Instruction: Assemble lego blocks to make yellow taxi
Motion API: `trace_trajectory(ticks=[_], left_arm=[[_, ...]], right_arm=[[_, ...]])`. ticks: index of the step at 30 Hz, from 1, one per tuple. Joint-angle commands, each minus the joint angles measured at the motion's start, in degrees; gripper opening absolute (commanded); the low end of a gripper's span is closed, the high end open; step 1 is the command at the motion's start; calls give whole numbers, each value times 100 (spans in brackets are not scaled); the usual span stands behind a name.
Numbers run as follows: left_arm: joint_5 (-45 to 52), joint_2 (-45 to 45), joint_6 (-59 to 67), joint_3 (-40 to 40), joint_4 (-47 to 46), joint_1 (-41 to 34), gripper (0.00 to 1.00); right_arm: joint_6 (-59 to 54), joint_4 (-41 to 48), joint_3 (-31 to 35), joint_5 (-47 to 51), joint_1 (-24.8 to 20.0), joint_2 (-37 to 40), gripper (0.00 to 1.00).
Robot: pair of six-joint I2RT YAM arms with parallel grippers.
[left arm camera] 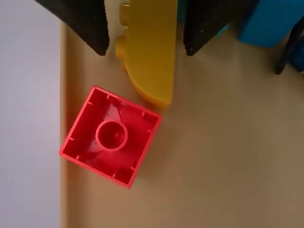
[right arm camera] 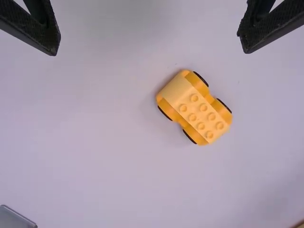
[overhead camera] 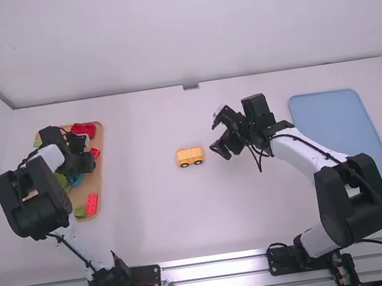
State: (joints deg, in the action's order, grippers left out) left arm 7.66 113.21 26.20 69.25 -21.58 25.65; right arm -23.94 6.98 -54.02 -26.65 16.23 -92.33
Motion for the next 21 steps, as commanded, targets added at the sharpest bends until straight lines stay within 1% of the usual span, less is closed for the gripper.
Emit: trace_trajectory(ticks=[1,2,4,6,12,13,18,21], left_arm=[[-5,59,22,40,-2,-17,36],[-7,59,11,42,4,7,31],[-7,59,-98,40,26,15,30],[-3,59,-125,40,46,9,26],[-5,59,-313,73,96,-17,25],[0,59,-424,114,79,-7,23],[203,59,-494,353,-153,-24,20],[727,57,-494,698,-564,-42,18]], right_arm=[[-7,31,42,-28,-13,146,99],[-9,35,42,-24,-13,146,99],[-9,48,42,-26,-11,146,99],[-4,57,44,-22,-13,146,99],[-46,72,42,-28,-13,146,99],[-52,68,42,-28,-13,146,99],[-50,74,42,-26,-13,146,99],[-37,28,42,-28,-13,146,99]])
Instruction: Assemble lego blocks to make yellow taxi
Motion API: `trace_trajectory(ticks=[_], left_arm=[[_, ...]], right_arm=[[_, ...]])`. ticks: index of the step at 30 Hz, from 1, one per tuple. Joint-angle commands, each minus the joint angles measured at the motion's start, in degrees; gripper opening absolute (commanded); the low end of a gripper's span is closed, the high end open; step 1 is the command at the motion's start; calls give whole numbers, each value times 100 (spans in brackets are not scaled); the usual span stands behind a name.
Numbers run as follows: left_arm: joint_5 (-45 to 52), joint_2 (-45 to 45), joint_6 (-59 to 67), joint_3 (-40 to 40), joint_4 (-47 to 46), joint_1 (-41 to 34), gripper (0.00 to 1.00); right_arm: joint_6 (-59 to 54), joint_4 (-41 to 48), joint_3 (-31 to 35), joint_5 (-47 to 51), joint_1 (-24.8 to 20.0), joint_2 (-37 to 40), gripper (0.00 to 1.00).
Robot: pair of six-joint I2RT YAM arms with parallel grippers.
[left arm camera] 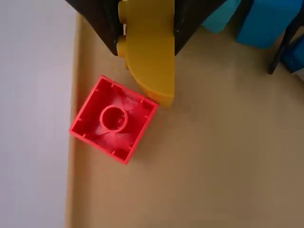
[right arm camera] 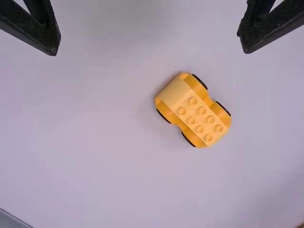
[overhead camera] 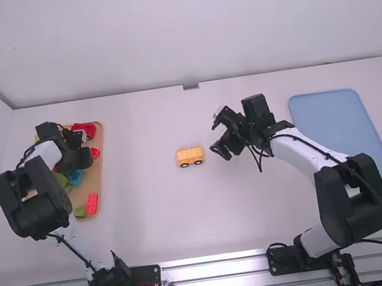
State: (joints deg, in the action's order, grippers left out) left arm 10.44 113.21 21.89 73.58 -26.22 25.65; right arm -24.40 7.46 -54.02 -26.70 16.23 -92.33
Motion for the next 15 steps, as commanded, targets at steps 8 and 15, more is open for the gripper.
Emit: trace_trajectory(ticks=[8,15], left_arm=[[1110,57,-42,860,-811,-155,20],[2294,57,621,993,-1274,-448,23]], right_arm=[[17,-105,42,-48,-13,146,99],[17,-125,42,-50,-13,146,99]])
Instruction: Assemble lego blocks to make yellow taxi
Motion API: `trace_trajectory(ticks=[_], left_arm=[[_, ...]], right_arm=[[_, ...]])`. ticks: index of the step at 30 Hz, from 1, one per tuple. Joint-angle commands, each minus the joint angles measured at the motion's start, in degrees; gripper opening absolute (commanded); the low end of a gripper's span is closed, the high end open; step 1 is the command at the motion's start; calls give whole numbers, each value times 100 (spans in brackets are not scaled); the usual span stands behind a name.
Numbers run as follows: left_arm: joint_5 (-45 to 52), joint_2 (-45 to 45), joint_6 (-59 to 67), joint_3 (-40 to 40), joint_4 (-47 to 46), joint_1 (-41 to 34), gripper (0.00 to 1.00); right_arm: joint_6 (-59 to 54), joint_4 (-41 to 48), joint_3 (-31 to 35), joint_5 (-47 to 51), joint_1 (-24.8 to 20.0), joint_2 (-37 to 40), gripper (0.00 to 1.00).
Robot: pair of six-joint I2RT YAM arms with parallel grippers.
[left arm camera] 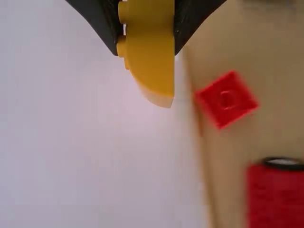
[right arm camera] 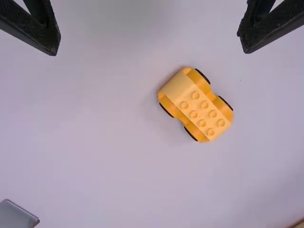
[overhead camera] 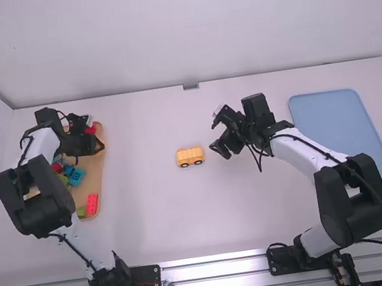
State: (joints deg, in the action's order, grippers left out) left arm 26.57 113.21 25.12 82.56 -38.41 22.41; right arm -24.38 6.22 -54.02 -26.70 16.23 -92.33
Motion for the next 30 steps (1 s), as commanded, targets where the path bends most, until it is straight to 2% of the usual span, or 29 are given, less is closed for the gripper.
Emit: trace_trajectory(ticks=[1,6,9,12,14,16,19,22,25,30], left_arm=[[937,57,417,60,-151,-240,23],[1529,57,798,-279,-133,-629,25],[1656,57,619,-618,175,-931,25],[1689,57,144,-924,557,-1259,19],[1763,57,181,-992,623,-1368,19],[1969,57,332,-1013,597,-1502,19],[2456,57,553,-974,439,-1637,20],[2845,57,1023,-694,-273,-1753,19],[3127,57,1495,-417,-1003,-1757,17],[3726,57,3042,16,-2697,-1762,20]], right_arm=[[15,9,42,-44,-13,146,99],[15,17,42,-66,-13,146,99],[13,15,42,-66,-13,146,99],[13,15,42,-68,-13,146,99],[11,-4,42,-68,-13,146,99],[-70,-42,42,-245,-13,146,99],[-780,-17,42,-848,-13,146,99],[-2013,28,42,-1624,-13,146,99],[-2745,13,44,-2013,-13,146,99],[-3729,-140,42,-2684,-11,146,99]])
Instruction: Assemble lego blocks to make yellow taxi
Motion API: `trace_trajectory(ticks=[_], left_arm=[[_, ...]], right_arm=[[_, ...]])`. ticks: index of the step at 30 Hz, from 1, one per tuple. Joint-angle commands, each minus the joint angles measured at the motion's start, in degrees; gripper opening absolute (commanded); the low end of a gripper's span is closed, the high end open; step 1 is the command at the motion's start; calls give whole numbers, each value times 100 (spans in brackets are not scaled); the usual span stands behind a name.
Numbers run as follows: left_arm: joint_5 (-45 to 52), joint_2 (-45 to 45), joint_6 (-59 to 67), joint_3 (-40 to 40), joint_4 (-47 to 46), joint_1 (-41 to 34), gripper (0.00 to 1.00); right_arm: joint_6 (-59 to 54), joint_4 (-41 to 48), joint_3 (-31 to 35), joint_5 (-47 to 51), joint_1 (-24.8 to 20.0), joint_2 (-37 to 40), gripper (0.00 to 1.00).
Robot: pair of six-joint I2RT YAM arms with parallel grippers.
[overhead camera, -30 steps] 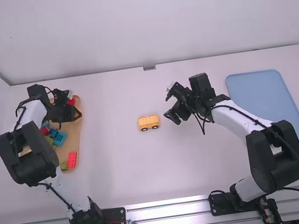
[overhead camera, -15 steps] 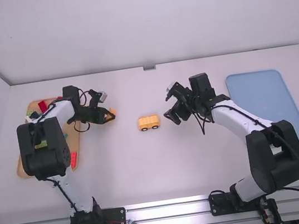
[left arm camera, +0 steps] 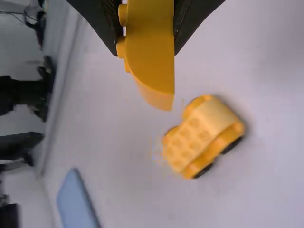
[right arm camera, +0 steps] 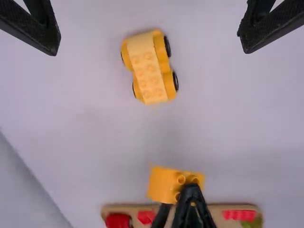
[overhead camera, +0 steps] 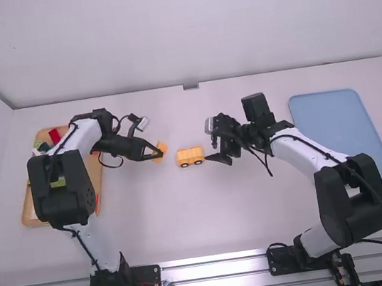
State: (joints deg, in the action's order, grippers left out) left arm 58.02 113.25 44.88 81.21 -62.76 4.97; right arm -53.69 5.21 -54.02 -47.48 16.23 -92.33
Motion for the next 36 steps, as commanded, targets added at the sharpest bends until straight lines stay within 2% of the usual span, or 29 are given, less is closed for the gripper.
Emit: trace_trajectory(ticks=[1,5,8,13,15,17,27,36], left_arm=[[699,53,1445,226,-645,-22,21],[852,53,2481,353,-1541,-114,23],[893,53,2671,364,-1720,-212,21],[738,53,1880,364,-1121,-470,22],[454,53,1093,427,-595,-592,17],[144,53,621,626,-315,-754,17],[72,53,1305,1548,-1401,-1257,21],[100,53,1405,1351,-1399,-1628,22]], right_arm=[[-890,-87,42,-706,-11,146,99],[-1237,-260,44,-1097,-11,146,99],[-1279,-358,42,-1272,-11,146,99],[-1412,-481,42,-1401,111,146,99],[-1357,-544,42,-1351,195,146,99],[-1362,-542,42,-1226,262,146,99],[-1585,-525,31,-1429,127,170,99],[-2055,-315,33,-1635,129,367,99]])
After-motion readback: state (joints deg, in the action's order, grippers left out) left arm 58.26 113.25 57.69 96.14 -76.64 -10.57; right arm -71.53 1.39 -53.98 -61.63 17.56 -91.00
